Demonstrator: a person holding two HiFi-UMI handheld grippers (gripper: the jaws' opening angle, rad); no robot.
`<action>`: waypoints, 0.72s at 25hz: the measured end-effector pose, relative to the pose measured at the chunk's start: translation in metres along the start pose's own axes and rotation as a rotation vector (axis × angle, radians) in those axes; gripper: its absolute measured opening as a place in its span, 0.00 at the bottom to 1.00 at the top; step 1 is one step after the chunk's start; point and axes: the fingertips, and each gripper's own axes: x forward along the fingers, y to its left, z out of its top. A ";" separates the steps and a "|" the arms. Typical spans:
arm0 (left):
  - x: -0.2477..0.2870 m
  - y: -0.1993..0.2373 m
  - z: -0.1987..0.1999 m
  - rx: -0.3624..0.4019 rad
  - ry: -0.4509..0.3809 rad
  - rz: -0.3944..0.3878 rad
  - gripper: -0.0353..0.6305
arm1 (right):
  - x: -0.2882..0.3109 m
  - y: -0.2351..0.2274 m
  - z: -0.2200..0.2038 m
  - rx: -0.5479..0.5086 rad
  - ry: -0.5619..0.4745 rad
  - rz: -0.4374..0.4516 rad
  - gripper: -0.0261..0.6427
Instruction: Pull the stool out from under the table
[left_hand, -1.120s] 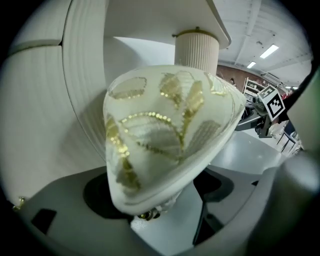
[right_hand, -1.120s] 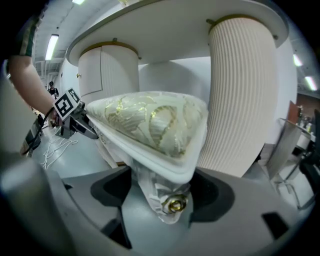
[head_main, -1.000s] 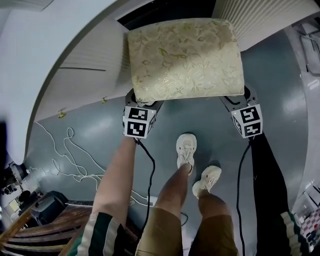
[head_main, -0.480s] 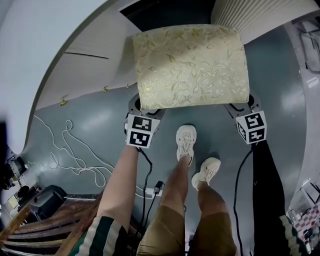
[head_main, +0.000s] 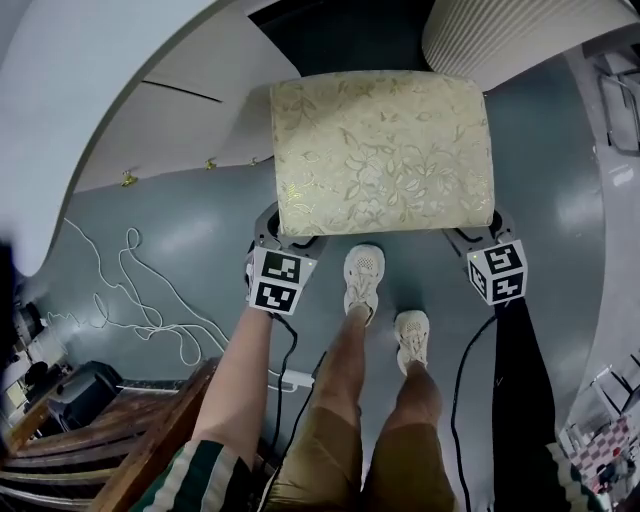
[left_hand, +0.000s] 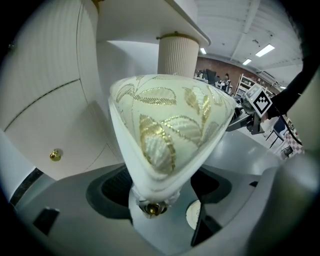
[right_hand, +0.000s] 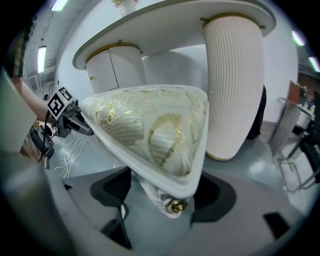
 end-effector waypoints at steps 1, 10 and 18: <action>-0.002 0.001 0.000 0.001 0.005 0.000 0.61 | 0.000 0.002 0.000 0.005 0.001 0.002 0.60; -0.009 0.005 0.004 0.034 0.038 0.003 0.61 | -0.001 0.009 -0.003 0.050 -0.006 0.015 0.60; -0.009 -0.006 0.002 -0.029 0.020 0.044 0.61 | 0.001 -0.002 0.002 0.001 -0.010 0.063 0.60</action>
